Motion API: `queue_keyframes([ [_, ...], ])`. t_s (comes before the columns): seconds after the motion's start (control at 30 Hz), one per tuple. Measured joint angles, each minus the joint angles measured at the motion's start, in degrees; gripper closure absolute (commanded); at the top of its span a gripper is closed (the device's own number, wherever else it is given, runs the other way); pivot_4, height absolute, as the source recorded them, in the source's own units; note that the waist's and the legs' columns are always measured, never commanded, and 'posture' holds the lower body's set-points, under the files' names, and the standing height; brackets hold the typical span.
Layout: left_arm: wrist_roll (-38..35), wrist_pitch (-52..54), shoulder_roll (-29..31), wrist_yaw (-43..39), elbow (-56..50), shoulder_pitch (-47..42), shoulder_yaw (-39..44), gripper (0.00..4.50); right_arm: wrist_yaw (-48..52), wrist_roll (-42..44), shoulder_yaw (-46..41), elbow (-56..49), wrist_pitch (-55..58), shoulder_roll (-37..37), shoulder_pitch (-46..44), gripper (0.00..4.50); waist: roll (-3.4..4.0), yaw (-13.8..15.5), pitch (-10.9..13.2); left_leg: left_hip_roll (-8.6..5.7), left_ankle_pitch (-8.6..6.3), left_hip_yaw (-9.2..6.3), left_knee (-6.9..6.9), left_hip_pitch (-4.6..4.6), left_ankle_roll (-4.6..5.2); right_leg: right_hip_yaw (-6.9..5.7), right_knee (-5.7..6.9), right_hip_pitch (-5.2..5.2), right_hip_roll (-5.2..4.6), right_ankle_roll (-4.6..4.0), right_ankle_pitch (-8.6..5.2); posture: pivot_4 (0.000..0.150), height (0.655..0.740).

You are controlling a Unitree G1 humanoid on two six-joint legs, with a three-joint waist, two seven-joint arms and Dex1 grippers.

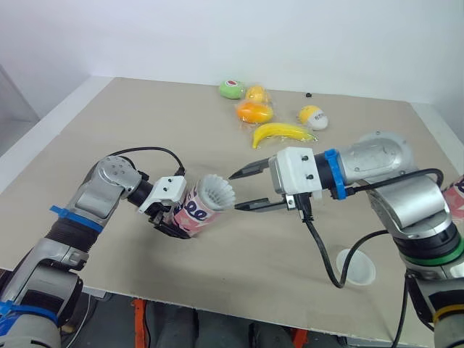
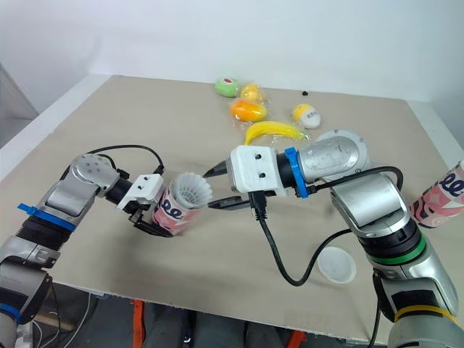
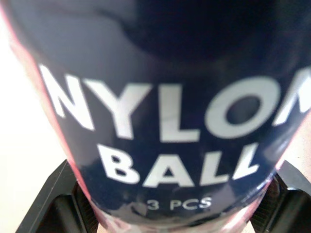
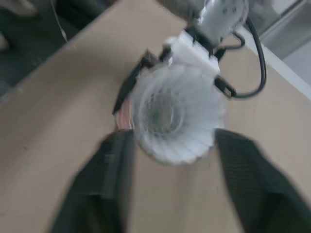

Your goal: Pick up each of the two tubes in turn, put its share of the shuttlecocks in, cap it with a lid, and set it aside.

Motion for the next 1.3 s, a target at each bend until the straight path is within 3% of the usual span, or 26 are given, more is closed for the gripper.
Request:
queue_keyframes([
  [0.1,0.0,-0.1,0.0,0.0,0.1,0.0,0.0,1.13,-0.8,4.1,-2.8,0.4,3.6,1.6,-0.6,0.47,0.00,0.0,0.0,0.00,0.00,0.02,0.00,0.00,0.00,0.01,0.00,0.01,0.00,-0.01,0.01,0.150,0.6946],
  [0.13,0.0,-0.1,0.0,0.0,0.2,0.0,0.0,1.13,-1.2,4.9,-3.6,0.6,4.2,2.0,-0.9,0.73,0.00,0.0,0.0,0.01,0.00,0.00,0.00,0.00,0.00,-0.01,0.00,0.01,0.00,-0.02,0.01,0.150,0.6946],
  [0.23,-0.1,-0.6,0.0,0.0,0.8,-0.2,0.0,1.13,-2.6,5.7,-4.0,3.3,6.1,3.8,-2.7,1.84,0.00,0.0,0.0,0.03,0.01,0.02,0.00,0.04,0.00,-0.04,0.03,-0.01,0.00,-0.12,-0.01,0.150,0.6946],
  [0.37,-0.1,-1.2,-0.1,0.0,1.2,-0.4,-0.2,1.13,-1.1,5.3,-2.0,4.2,5.9,4.3,-3.0,3.82,0.00,0.0,0.0,0.02,0.03,0.05,0.00,0.02,0.01,-0.05,0.02,0.01,-0.03,-0.11,-0.03,0.150,0.6946],
  [0.47,-0.1,-1.3,-0.1,0.0,1.6,-0.8,-0.6,1.13,0.6,3.2,0.2,4.8,4.1,4.3,-3.2,4.49,0.00,0.0,0.0,0.03,0.04,0.04,0.00,0.03,0.03,-0.07,0.02,0.01,-0.02,-0.11,-0.02,0.150,0.6946],
  [0.77,-0.1,-1.4,-0.3,0.0,2.3,-1.6,-1.2,1.13,6.0,-4.5,8.3,13.4,-1.4,8.2,-10.1,4.49,0.00,0.1,0.0,0.12,0.13,0.10,0.00,0.02,0.03,-0.21,0.05,-0.02,-0.02,-0.20,0.02,0.150,0.6946],
  [0.97,0.1,-2.0,-0.6,0.1,2.2,-1.4,-0.7,1.13,15.9,-11.9,19.3,27.3,-8.6,15.8,-18.4,4.49,0.00,0.2,0.0,0.22,0.16,0.22,-0.01,-0.01,0.02,-0.37,0.08,-0.02,-0.05,-0.17,0.00,0.150,0.6946],
  [1.07,0.1,-1.9,-0.6,0.1,2.1,-1.3,-0.6,1.13,16.3,-12.4,19.3,28.0,-9.4,16.3,-18.7,4.49,0.00,0.2,0.0,0.22,0.17,0.19,-0.01,-0.01,0.01,-0.41,0.08,-0.01,-0.05,-0.16,0.00,0.150,0.6946],
  [1.1,0.1,-1.0,-0.2,0.3,1.7,-0.4,0.1,1.13,15.0,-14.9,19.5,36.2,-12.4,21.9,-19.2,4.49,-0.02,-0.1,0.0,0.32,0.18,0.20,-0.03,0.05,-0.02,-0.46,0.12,-0.01,0.01,-0.17,0.07,0.150,0.6946],
  [1.3,0.0,0.8,0.4,0.4,1.2,1.0,1.9,1.13,13.2,-17.0,17.6,41.8,-14.5,25.5,-19.8,4.49,-0.07,-0.4,0.0,0.74,0.30,0.15,-0.26,0.24,-0.24,-0.55,0.17,-0.01,0.41,-0.30,0.09,0.150,0.6946],
])
